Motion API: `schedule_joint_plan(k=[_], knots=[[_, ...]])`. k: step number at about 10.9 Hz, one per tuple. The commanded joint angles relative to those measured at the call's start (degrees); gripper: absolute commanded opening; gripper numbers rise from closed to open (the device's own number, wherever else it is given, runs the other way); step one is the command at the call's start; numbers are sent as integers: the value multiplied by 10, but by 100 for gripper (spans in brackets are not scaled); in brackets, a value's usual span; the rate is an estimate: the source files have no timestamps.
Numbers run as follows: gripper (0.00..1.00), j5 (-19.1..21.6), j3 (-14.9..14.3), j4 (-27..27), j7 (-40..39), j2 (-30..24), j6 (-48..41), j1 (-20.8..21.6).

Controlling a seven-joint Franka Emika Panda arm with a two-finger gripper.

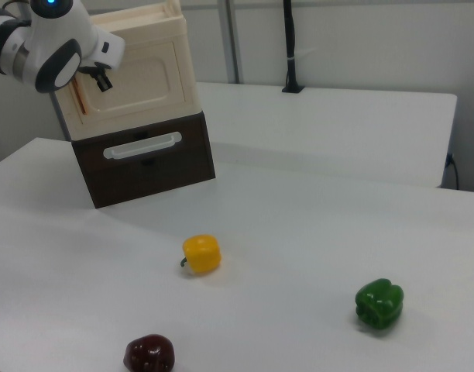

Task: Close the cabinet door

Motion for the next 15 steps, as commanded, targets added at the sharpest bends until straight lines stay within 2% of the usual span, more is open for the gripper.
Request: schedule_joint_plan(k=[1,3,6,9,11,13,15], knots=[[0,-48,-13,-4,1,-6,-41,7],[0,-85,-30,-5,-38,-28,-135,-3],[3,-105,-92,-4,-169,-62,-334,-22],[9,-210,-99,-6,-209,-91,-469,-63],[25,-287,-99,-8,-226,-97,-543,-72],[26,-288,-98,-23,-238,-107,-552,-79],[85,-292,-86,-112,-249,-162,-530,-80]])
